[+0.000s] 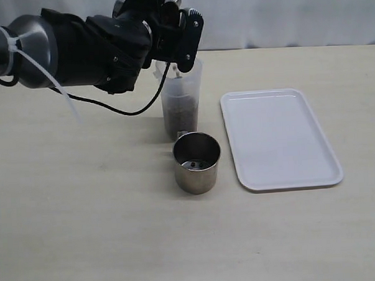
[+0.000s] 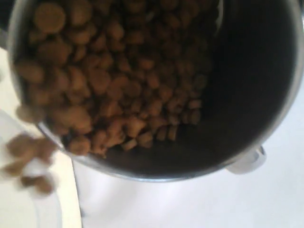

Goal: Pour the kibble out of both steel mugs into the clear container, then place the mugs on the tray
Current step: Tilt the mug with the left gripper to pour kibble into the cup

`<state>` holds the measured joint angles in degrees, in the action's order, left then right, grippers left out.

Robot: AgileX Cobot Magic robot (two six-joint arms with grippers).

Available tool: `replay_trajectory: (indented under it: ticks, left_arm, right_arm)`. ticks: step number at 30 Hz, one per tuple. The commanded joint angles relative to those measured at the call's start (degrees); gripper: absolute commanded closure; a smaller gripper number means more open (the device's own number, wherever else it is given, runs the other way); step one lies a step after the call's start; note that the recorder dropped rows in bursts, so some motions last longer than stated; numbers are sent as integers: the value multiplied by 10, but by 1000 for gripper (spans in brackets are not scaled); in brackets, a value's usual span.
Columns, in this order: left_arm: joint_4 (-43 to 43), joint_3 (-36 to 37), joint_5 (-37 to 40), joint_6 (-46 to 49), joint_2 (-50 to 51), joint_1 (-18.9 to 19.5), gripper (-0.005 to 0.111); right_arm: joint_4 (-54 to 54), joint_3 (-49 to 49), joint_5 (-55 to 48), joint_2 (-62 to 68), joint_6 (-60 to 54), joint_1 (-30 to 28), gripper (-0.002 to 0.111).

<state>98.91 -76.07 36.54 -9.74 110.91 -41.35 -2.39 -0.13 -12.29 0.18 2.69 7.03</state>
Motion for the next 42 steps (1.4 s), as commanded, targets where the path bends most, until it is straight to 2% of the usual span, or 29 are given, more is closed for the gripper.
replay_trajectory:
  ticks: [1,26,33,42]
  left_arm:
    - [10,-7,-15,25,-5,0,107]
    - [10,-29,-12,87,-5,0,107]
    - [10,-29,-12,145,-5,0,107]
    - [10,-29,-12,161,-5,0,107]
  right_arm:
    - [3,1,2,-2,-4,-3,104]
    - [3,1,2,-2,-4,-3,104]
    - [3,1,2,-2,-4,-3,104]
    - [3,1,2,-2,-4,-3,104]
